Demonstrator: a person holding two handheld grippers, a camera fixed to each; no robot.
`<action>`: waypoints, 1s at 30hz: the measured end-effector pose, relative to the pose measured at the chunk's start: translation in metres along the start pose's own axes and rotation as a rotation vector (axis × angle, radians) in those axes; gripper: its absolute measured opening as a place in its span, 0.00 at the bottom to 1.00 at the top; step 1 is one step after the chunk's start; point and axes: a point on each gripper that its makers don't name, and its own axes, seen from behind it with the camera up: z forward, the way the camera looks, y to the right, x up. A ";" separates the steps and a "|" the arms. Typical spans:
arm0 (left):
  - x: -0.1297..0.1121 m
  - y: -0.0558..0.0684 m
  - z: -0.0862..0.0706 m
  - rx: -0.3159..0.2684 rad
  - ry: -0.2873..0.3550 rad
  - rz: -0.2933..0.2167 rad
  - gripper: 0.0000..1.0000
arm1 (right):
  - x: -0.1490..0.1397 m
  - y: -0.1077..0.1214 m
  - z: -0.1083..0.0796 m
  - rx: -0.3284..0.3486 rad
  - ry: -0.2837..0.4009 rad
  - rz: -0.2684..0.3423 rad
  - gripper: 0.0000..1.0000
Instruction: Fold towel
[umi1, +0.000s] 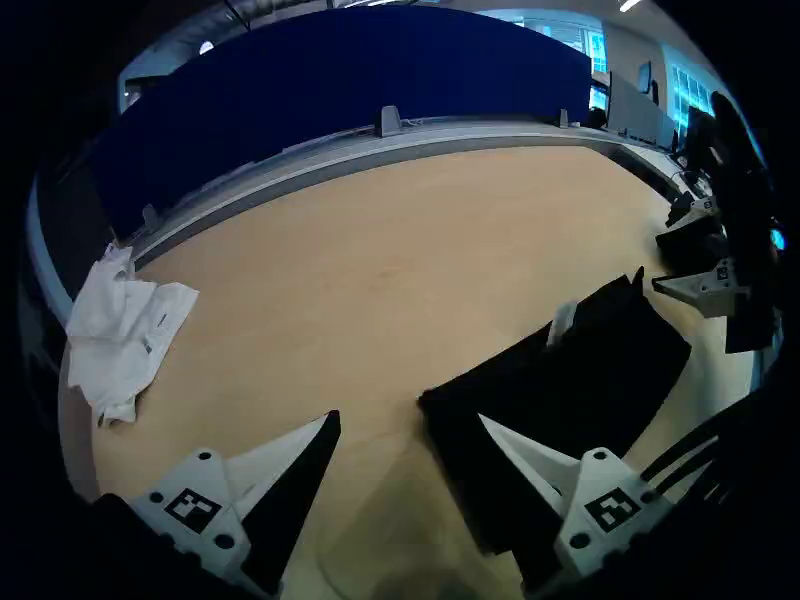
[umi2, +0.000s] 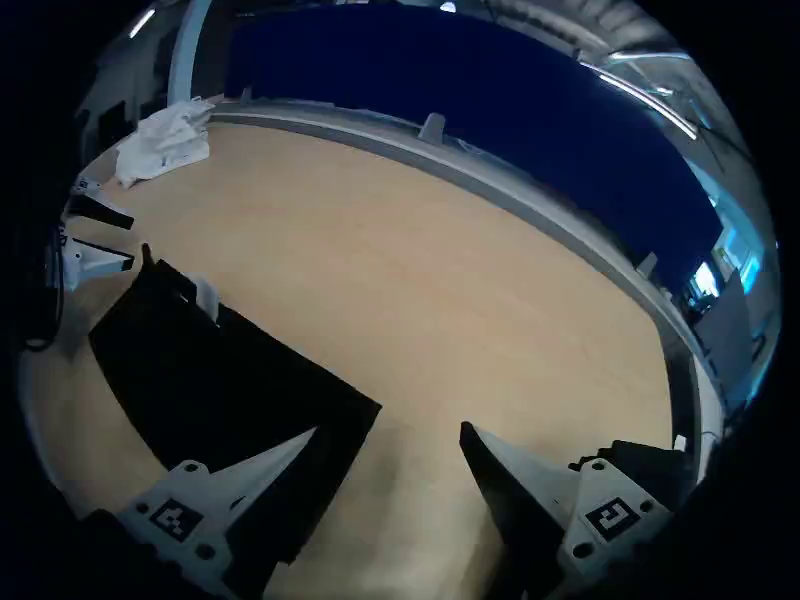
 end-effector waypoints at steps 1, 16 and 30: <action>0.000 -0.001 -0.001 0.002 0.001 -0.002 0.92 | 0.000 0.000 -0.001 0.000 0.001 0.001 1.00; -0.022 0.000 -0.031 0.013 0.006 -0.051 0.92 | -0.019 -0.015 -0.025 0.028 -0.004 0.014 1.00; -0.044 0.003 -0.062 0.043 0.013 -0.114 0.92 | -0.031 -0.028 -0.044 0.061 -0.001 -0.009 1.00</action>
